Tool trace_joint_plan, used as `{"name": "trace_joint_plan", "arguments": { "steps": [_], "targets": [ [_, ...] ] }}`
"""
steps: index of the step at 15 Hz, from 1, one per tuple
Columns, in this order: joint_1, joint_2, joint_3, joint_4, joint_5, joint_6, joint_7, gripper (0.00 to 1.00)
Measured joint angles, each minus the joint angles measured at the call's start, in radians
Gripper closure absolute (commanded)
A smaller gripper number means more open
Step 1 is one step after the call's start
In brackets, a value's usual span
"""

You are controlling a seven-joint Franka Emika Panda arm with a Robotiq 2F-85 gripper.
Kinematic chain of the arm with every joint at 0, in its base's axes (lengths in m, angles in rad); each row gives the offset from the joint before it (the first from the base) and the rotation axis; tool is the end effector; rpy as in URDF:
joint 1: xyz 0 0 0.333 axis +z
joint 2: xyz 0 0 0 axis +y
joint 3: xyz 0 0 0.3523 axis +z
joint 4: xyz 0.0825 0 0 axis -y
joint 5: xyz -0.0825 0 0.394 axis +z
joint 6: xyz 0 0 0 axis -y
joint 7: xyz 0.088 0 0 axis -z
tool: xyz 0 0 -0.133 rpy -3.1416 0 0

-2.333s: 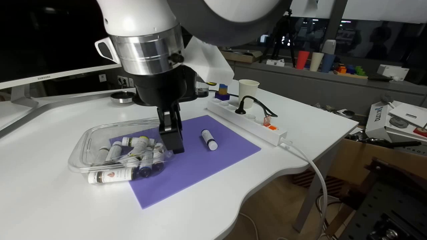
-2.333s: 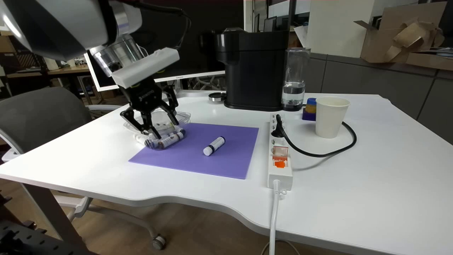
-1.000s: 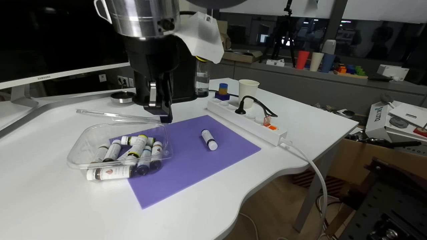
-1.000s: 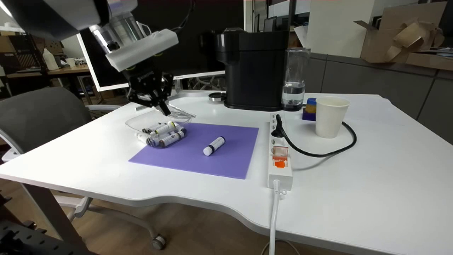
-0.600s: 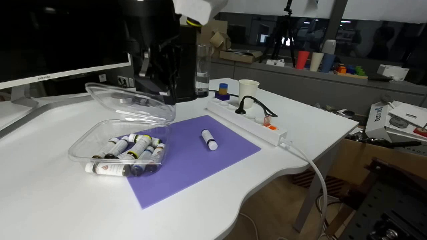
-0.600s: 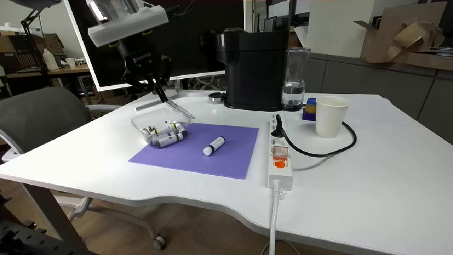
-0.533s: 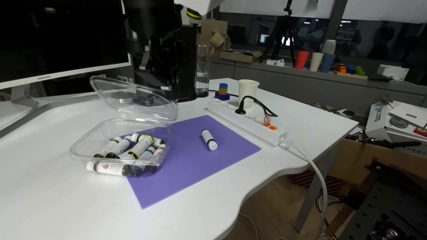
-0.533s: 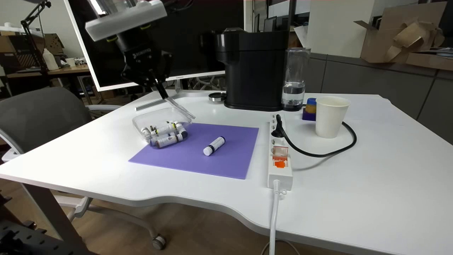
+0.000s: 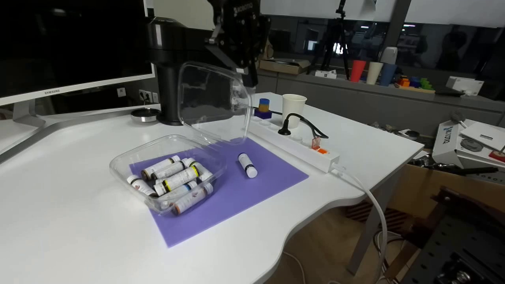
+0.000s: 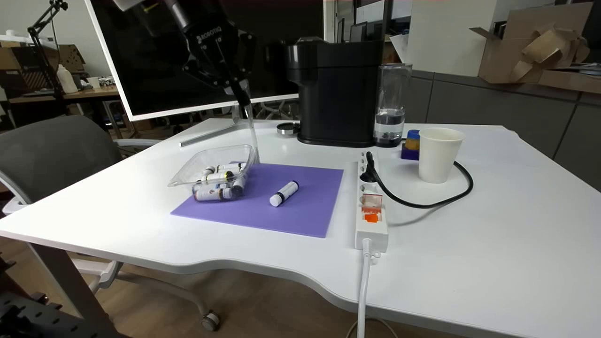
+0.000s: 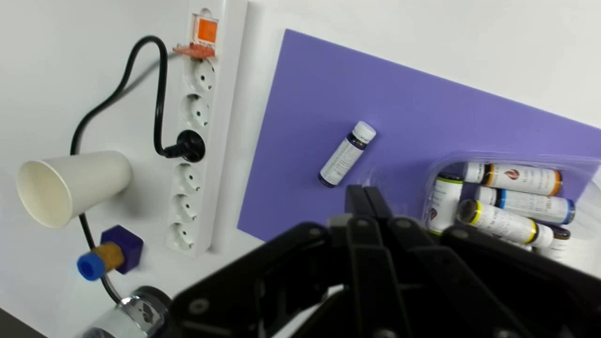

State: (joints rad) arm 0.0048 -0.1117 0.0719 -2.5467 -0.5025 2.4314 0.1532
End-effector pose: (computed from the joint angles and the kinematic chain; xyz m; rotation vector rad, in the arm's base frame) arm 0.4501 0.0246 0.3144 2.7767 0.4315 0.0466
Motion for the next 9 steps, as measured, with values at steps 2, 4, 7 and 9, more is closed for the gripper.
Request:
{"name": "trace_joint_plan", "arguments": {
  "steps": [2, 4, 7, 9],
  "targets": [
    [-0.022, -0.004, -0.019, -0.006, 0.019, -0.014, 0.021, 1.0],
    [-0.045, -0.001, -0.041, -0.016, 0.042, -0.014, 0.034, 1.0],
    [-0.08, 0.012, -0.08, -0.029, 0.083, -0.006, 0.052, 0.98],
    [-0.102, 0.022, -0.109, -0.034, 0.14, 0.006, 0.055, 0.72]
  ]
}}
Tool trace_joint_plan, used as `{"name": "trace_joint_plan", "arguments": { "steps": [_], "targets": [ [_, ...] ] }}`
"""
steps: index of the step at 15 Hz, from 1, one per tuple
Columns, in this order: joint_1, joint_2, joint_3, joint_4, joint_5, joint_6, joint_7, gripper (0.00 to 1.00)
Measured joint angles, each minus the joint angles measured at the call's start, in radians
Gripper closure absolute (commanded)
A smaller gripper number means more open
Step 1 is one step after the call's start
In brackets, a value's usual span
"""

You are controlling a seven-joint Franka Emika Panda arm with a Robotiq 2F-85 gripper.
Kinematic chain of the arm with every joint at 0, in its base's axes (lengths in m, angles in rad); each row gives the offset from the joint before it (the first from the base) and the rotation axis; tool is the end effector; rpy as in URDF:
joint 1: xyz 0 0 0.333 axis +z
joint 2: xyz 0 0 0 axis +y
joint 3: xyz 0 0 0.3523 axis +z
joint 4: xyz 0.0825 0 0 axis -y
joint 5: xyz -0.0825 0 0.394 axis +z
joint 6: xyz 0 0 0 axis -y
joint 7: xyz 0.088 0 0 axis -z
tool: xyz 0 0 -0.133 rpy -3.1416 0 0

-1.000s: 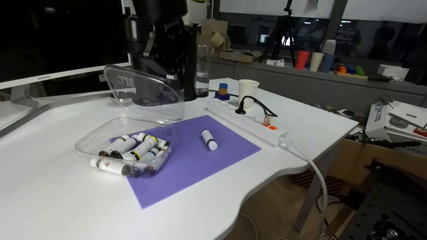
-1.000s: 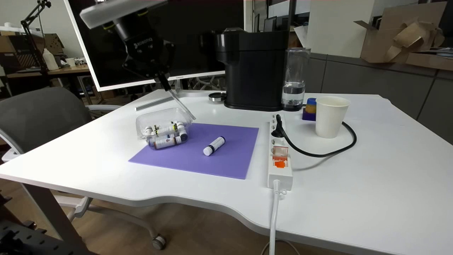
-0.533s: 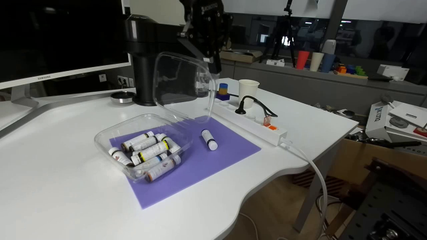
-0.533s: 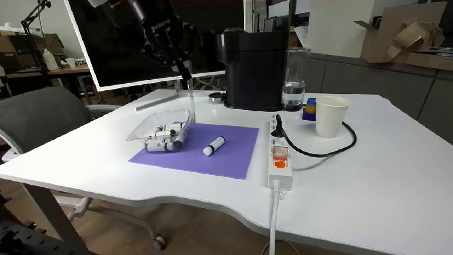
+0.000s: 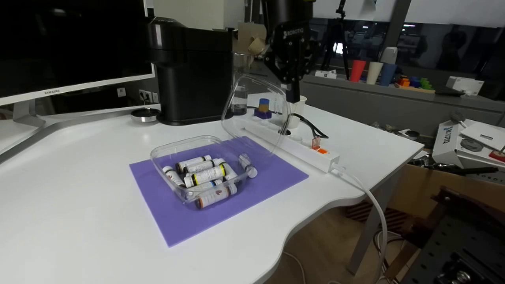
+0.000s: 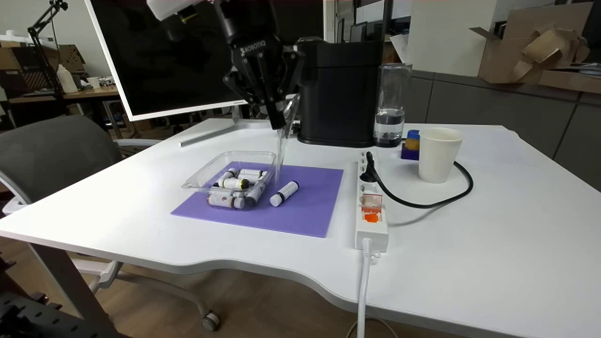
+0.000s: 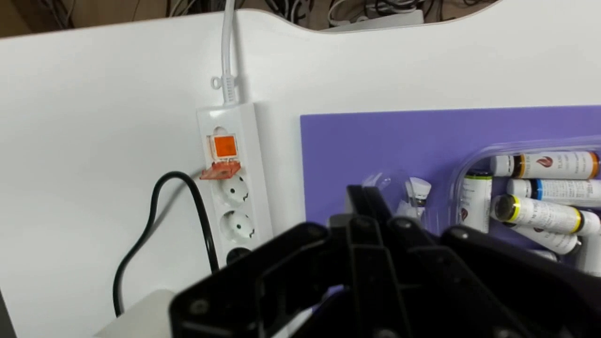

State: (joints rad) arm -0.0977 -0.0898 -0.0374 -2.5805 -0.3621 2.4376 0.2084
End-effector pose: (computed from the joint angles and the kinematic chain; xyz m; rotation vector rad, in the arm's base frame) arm 0.4319 -0.0653 0.2910 2.9149 -0.0873 -0.0640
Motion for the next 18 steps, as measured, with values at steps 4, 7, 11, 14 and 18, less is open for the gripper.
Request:
{"name": "trace_joint_plan", "arguments": {
  "steps": [4, 7, 11, 14, 18],
  "targets": [
    [-0.028, 0.008, -0.048, 0.0, 0.16, 0.002, -0.002, 0.47],
    [-0.041, -0.005, -0.066, 0.0, 0.248, 0.012, 0.004, 0.25],
    [-0.049, -0.072, -0.066, -0.003, 0.261, 0.025, 0.039, 0.01],
    [-0.051, -0.157, -0.047, -0.012, 0.221, 0.004, 0.051, 0.0],
    [-0.058, -0.284, 0.008, -0.028, 0.13, -0.064, 0.055, 0.0]
  ]
}}
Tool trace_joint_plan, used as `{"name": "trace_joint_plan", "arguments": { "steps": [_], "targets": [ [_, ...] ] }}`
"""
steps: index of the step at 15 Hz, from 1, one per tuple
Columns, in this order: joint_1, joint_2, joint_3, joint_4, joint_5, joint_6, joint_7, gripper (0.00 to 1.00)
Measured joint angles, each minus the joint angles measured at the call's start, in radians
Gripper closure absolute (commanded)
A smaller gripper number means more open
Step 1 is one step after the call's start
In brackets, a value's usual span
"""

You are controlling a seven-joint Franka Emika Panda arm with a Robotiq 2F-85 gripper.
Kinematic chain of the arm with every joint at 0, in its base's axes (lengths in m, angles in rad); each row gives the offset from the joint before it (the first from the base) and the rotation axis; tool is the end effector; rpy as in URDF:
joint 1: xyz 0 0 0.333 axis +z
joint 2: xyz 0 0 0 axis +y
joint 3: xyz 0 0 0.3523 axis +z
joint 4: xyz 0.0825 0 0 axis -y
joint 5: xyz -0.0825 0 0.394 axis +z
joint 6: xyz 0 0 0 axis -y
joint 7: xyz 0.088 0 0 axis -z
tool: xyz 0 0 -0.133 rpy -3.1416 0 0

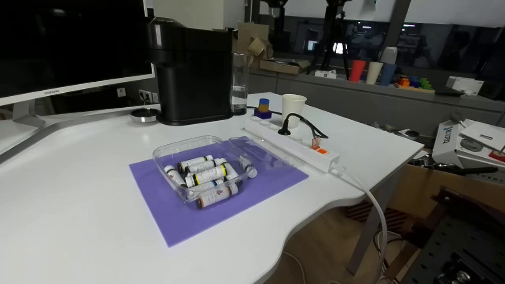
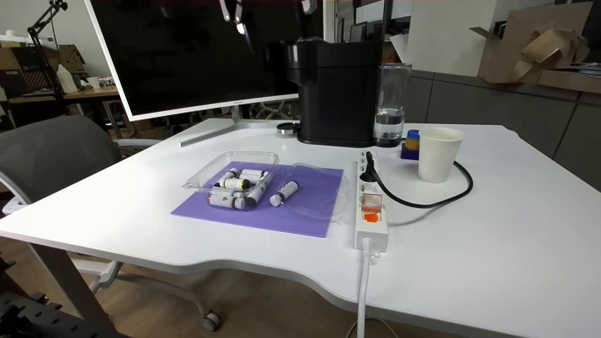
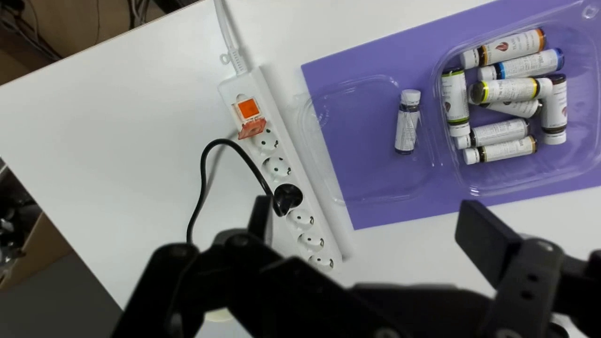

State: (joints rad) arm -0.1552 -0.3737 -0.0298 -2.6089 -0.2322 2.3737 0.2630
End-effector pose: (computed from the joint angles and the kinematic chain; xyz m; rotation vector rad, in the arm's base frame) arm 0.4070 -0.0828 0.3940 2.9466 -0.4311 0.2164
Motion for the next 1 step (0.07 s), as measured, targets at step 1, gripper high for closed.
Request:
{"name": "trace_joint_plan", "arguments": {
  "steps": [1],
  "targets": [
    [0.0, -0.029, 0.014, -0.005, -0.009, -0.019, -0.002, 0.0]
  ]
}}
